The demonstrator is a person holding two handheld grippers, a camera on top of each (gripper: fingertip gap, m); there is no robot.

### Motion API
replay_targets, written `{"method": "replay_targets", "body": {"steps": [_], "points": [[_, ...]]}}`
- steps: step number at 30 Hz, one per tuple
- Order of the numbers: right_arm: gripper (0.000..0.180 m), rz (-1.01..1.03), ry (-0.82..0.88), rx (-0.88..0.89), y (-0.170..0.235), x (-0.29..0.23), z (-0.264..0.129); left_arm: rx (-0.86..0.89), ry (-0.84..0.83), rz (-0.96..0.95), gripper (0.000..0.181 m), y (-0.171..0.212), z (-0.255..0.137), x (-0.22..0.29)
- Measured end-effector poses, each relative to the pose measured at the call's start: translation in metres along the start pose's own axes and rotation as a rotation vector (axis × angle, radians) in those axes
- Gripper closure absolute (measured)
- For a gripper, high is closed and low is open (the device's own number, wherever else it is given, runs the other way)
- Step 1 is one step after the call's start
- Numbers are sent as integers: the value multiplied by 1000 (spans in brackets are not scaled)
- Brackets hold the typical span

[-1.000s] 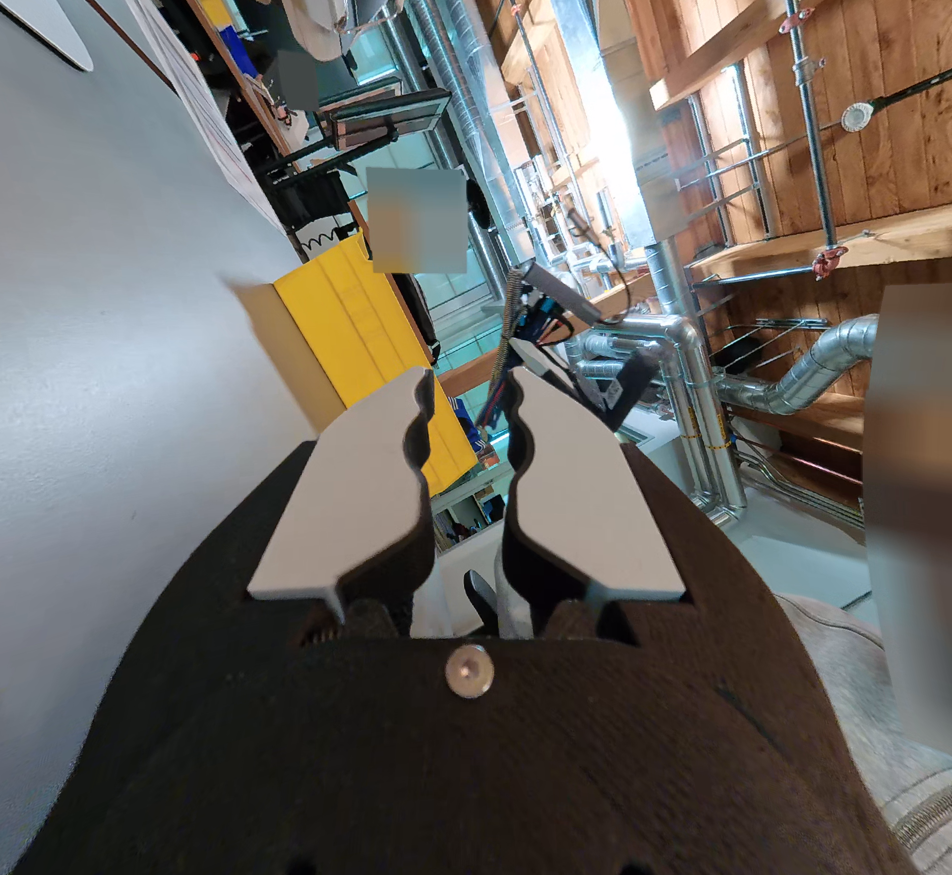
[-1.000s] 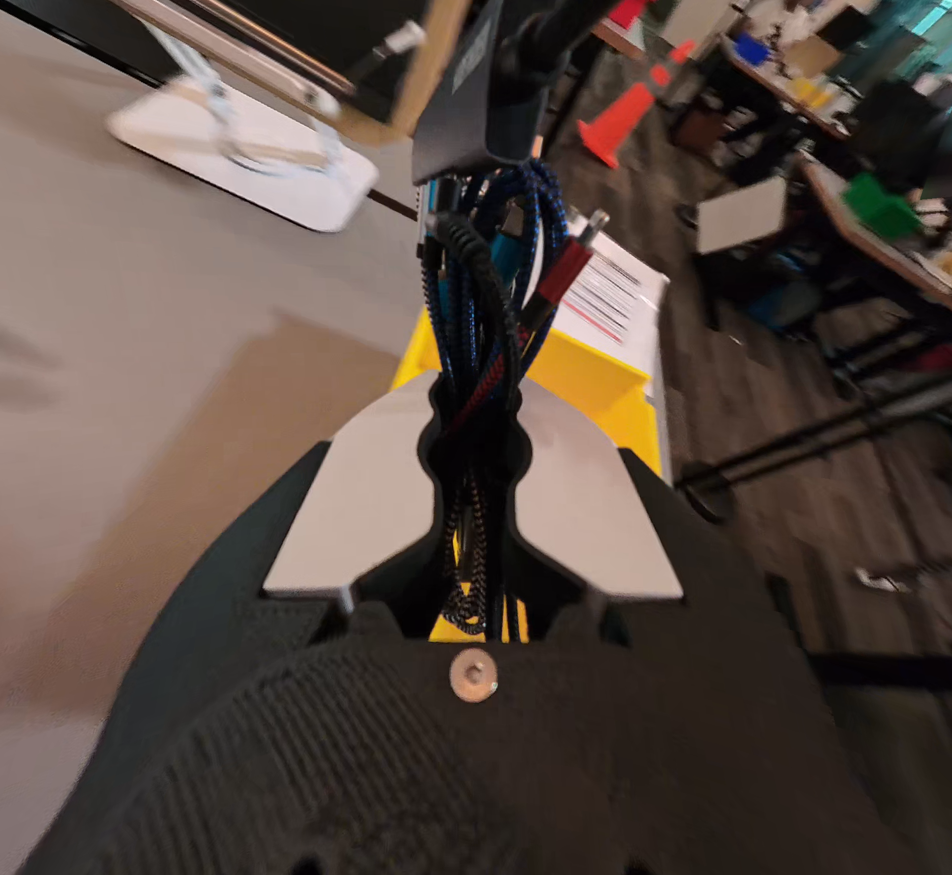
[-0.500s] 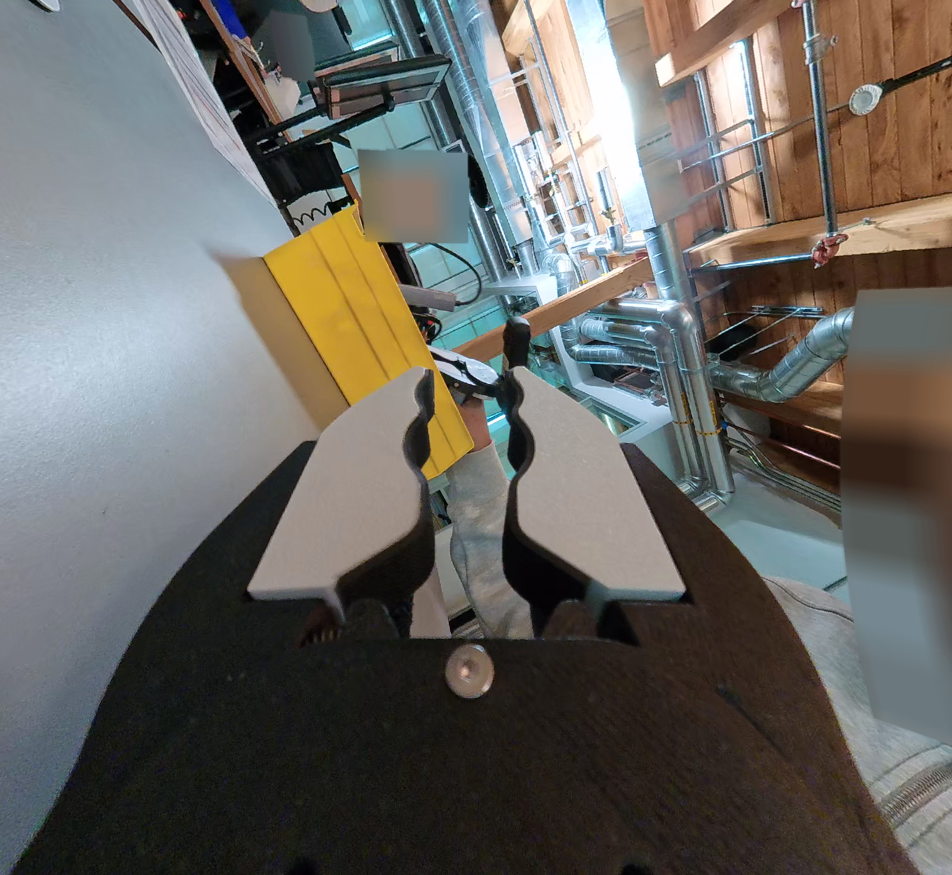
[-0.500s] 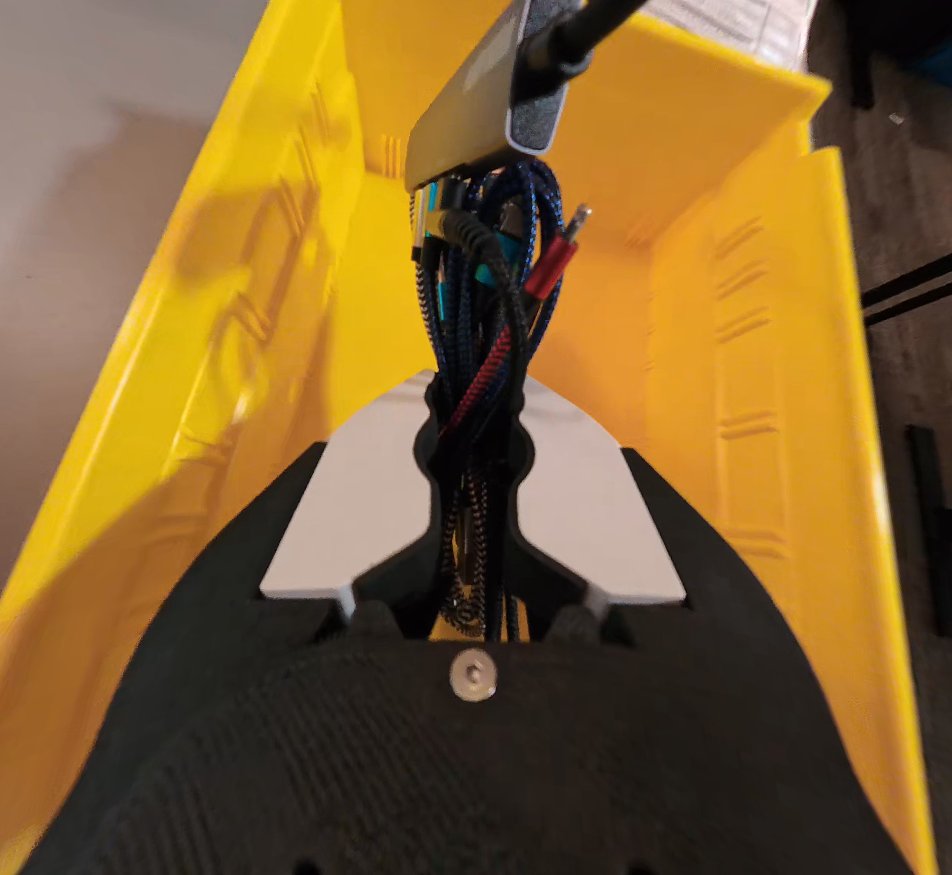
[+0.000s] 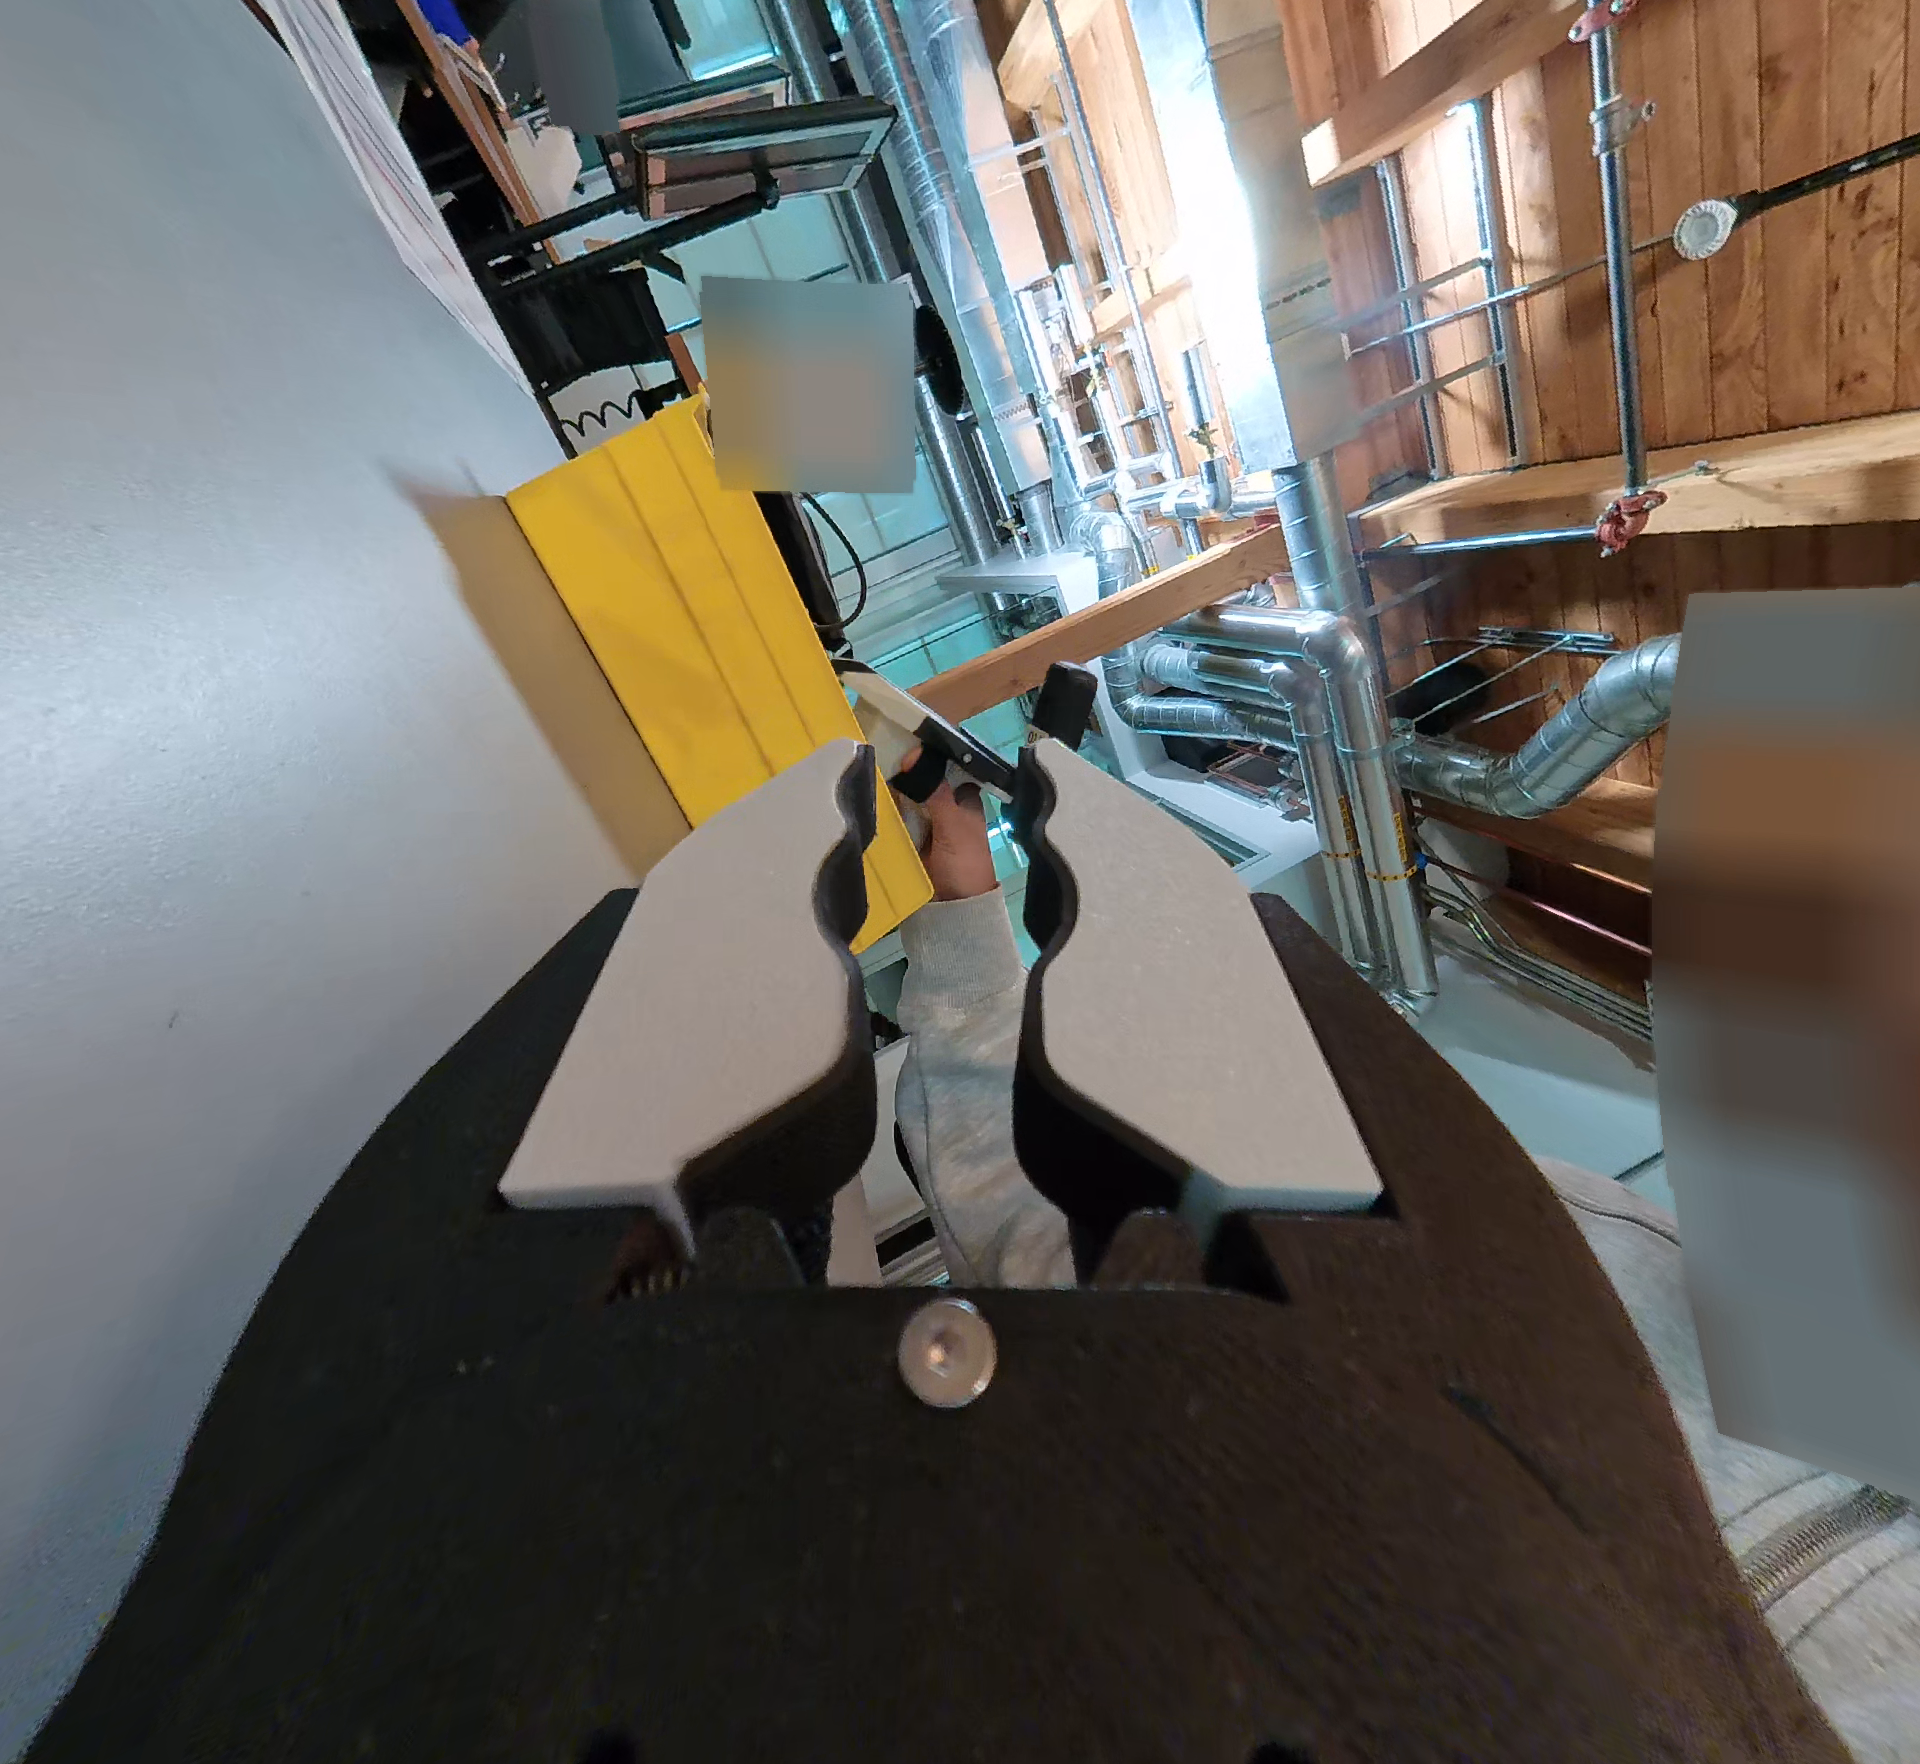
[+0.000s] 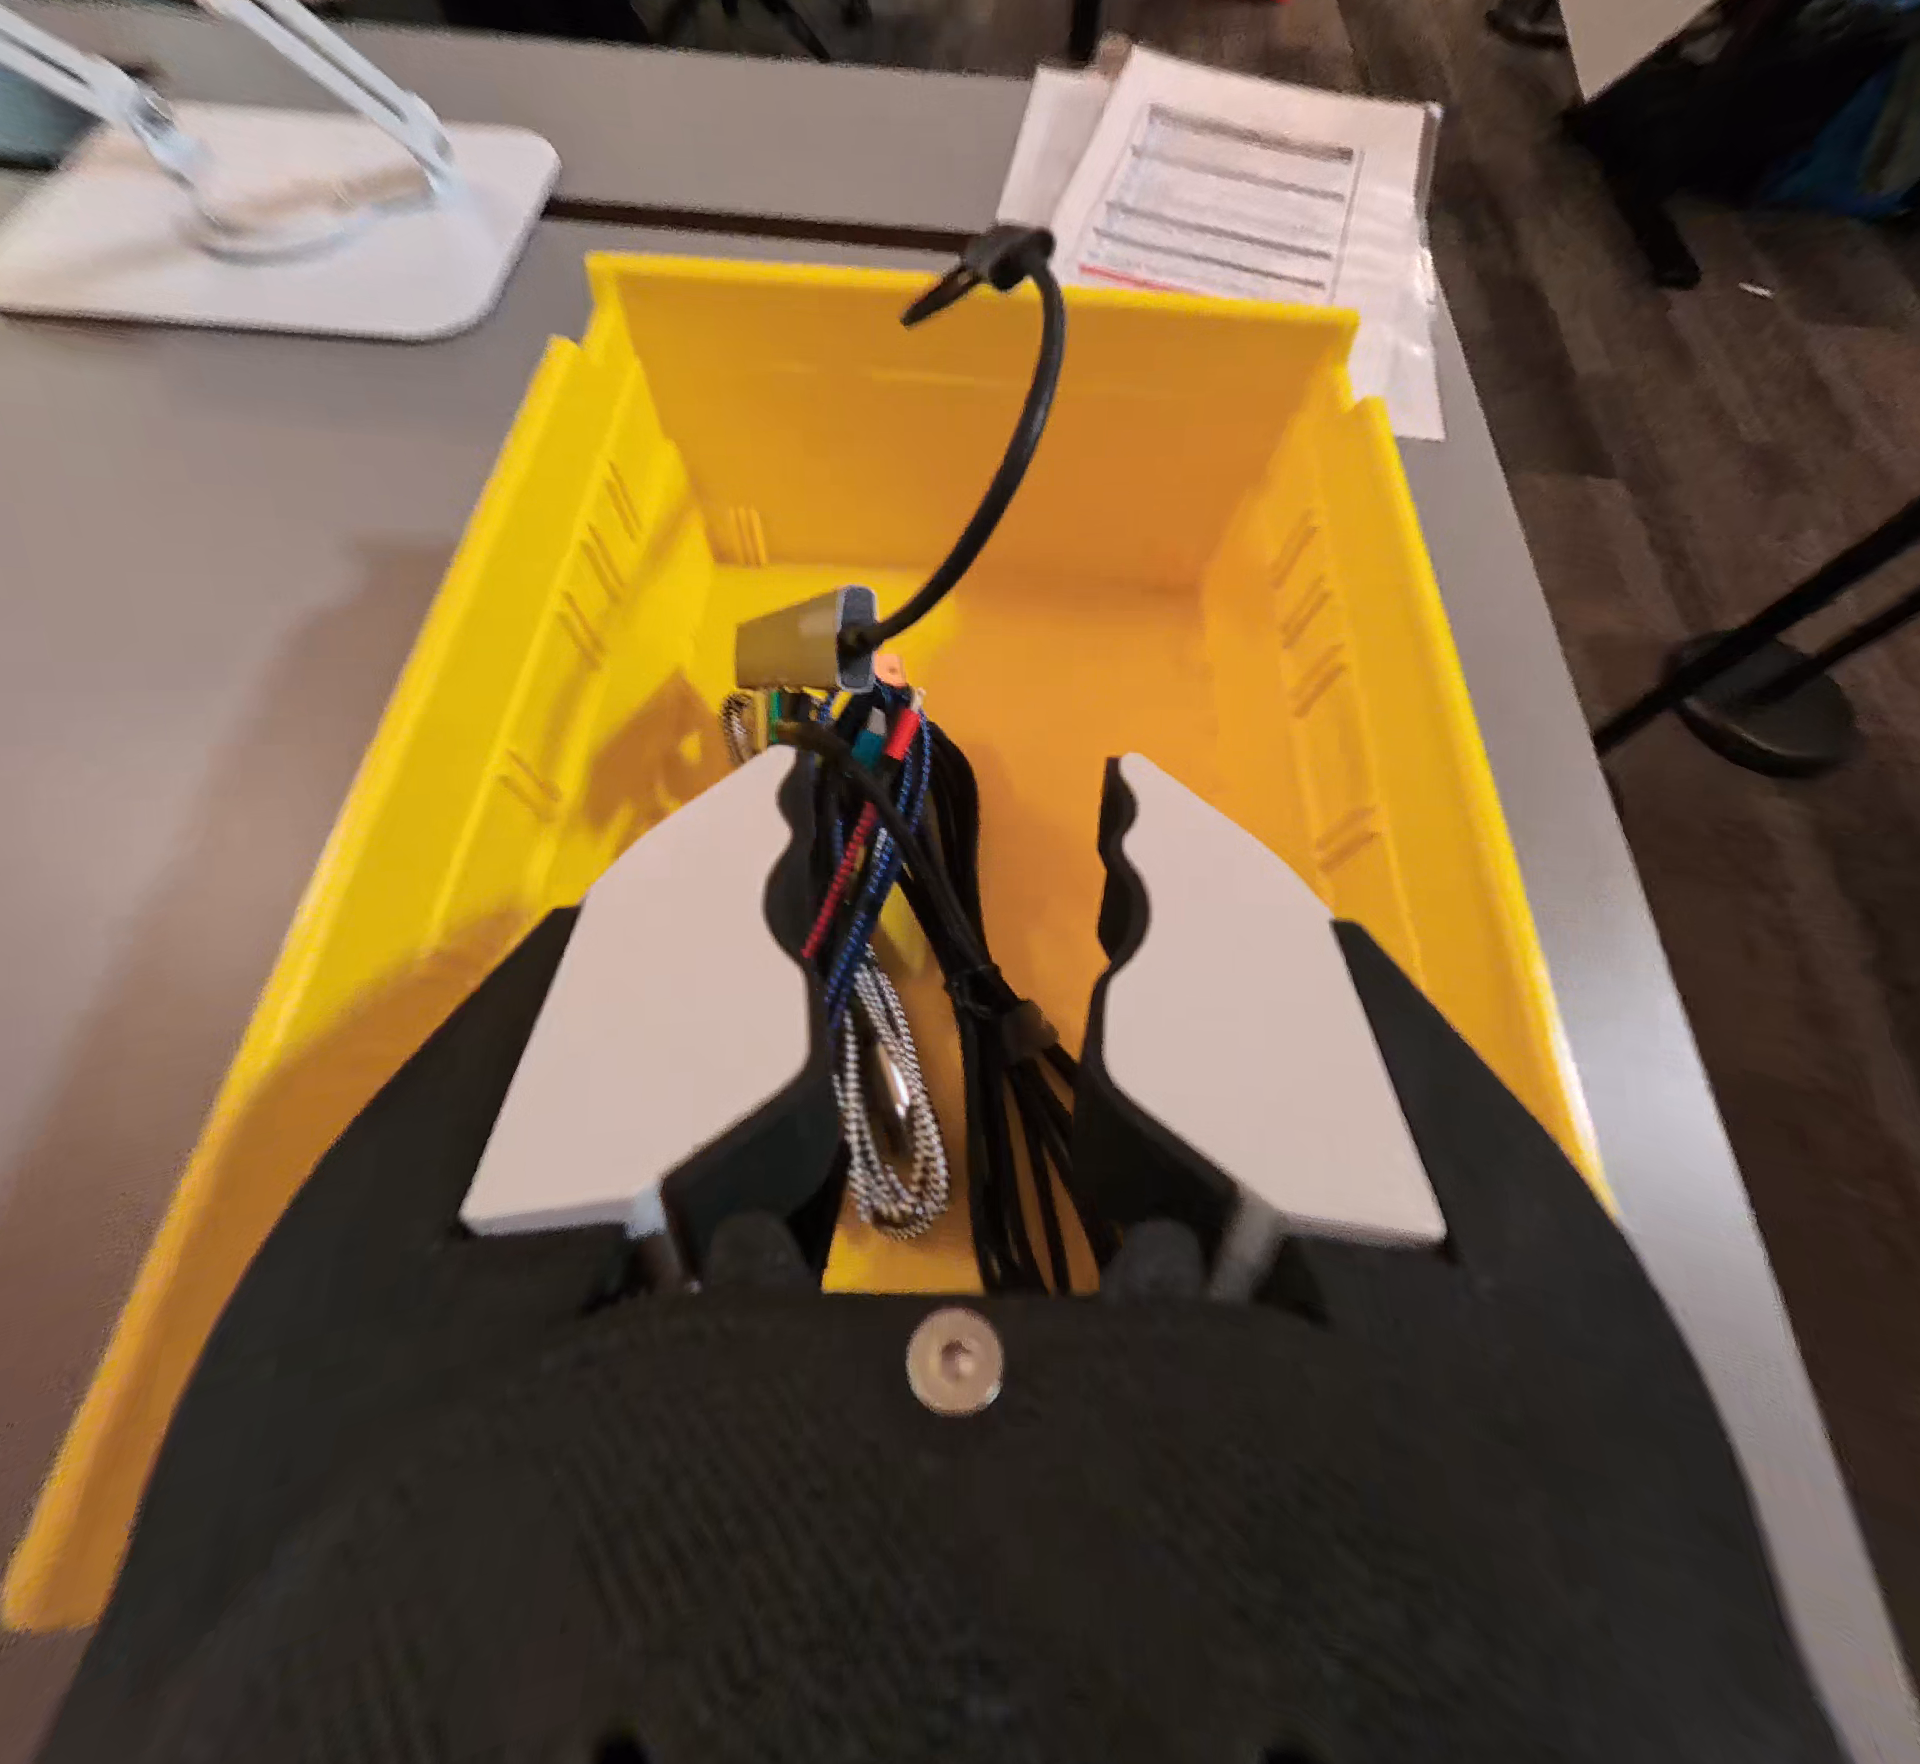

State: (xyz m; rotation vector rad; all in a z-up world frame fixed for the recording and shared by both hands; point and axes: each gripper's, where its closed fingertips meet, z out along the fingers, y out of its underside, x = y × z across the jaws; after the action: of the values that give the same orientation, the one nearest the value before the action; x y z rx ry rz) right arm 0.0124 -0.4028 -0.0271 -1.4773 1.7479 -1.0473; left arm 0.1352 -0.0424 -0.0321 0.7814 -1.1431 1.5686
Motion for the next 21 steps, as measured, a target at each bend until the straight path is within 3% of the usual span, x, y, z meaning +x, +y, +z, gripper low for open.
{"method": "replay_targets", "body": {"steps": [4,10,13,15,21], "points": [[128,10,-38,71,-9,-10,0,-3,-2,-5,154,1,1,-1],[128,-62,40,206,-36,-7,5,-11,-2,-12,154,4,2,-3],[139,-9,45,205,-42,-1,19,-20,-1,-17,154,7,4,-4],[167,16,52,170,-37,3,26,-25,-2,-18,154,8,5,-4],[168,-76,150,108,-21,16,17,-26,-7,-13,154,8,4,-4]]}}
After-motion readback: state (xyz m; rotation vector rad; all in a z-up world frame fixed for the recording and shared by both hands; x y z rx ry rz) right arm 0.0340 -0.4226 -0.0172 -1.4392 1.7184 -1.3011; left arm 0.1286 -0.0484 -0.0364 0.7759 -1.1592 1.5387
